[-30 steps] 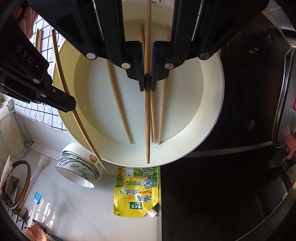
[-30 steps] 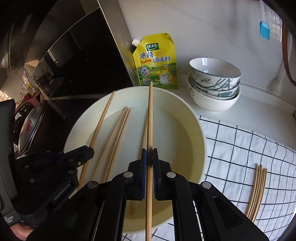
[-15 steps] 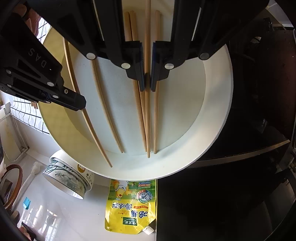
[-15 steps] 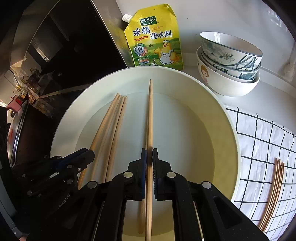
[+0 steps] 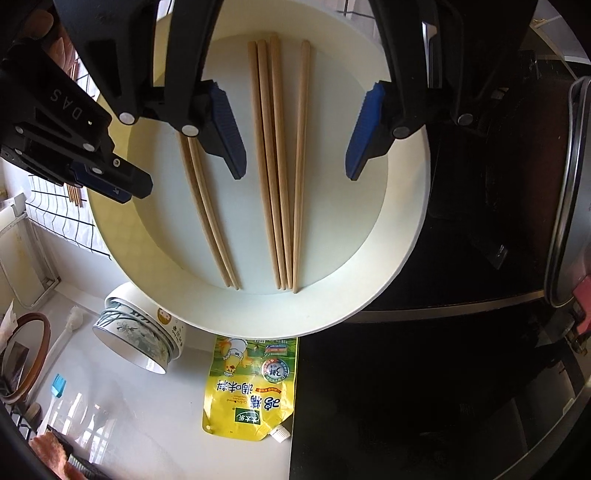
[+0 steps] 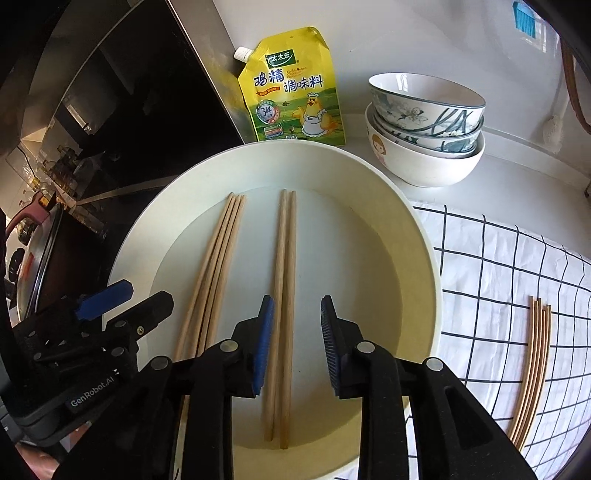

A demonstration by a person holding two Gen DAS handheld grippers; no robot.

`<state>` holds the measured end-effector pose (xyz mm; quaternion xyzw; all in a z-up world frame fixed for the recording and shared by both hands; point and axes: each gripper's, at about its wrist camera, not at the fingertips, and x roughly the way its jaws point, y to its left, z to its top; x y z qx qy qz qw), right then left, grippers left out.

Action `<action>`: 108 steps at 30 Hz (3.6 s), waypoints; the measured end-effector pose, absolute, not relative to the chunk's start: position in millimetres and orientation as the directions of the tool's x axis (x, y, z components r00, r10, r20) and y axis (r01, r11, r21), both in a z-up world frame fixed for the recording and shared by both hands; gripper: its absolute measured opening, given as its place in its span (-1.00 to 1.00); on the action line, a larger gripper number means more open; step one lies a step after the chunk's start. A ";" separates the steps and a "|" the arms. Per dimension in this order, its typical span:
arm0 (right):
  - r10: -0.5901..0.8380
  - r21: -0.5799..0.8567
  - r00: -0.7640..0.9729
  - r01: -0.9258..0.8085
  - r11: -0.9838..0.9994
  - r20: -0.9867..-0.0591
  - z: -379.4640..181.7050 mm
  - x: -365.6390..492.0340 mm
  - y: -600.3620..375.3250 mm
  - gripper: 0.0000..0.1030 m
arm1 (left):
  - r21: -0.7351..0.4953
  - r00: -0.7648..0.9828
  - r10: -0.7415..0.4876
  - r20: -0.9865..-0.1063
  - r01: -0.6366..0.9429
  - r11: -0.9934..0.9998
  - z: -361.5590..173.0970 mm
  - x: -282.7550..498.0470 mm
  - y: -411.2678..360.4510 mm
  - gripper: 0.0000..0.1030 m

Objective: Organize utensils
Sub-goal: 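Open the left tool to release the chopstick in the basin, then move the left tool back over the chopstick row on the cloth, then close the left tool on another chopstick from the row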

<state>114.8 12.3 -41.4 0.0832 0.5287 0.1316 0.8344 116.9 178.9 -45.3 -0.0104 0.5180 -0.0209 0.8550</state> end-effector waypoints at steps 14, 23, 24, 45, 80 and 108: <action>0.302 0.271 0.454 -0.133 0.953 -0.838 -16.7 61.9 -27.3 -0.42 | -0.032 0.482 -0.046 -0.875 0.038 0.999 -20.5 69.1 161.0 0.13; 0.264 0.251 0.498 -0.093 0.963 -0.826 1.5 31.6 -85.1 -0.32 | -0.045 0.507 -0.061 -0.860 0.043 0.998 -4.6 50.2 127.8 0.18; 0.258 0.250 0.502 -0.085 0.965 -0.826 2.3 27.9 -93.1 -0.32 | -0.048 0.510 -0.064 -0.858 0.045 0.998 -2.9 48.4 123.3 0.19; 0.181 0.261 0.546 0.074 0.962 -0.818 -11.3 -35.4 -213.9 -0.30 | -0.046 0.506 -0.122 -0.854 0.161 0.986 -6.8 14.1 25.0 0.22; 0.184 0.243 0.415 0.094 0.965 -0.891 -116.5 -23.7 -230.7 -0.29 | -0.038 0.391 -0.130 -0.911 0.233 0.972 -85.4 17.4 -60.6 0.22; 0.079 0.139 0.412 0.119 0.983 -0.908 -123.9 -27.4 -249.2 -0.29 | -0.091 0.387 -0.179 -0.905 0.236 0.968 -103.3 21.7 -77.7 0.22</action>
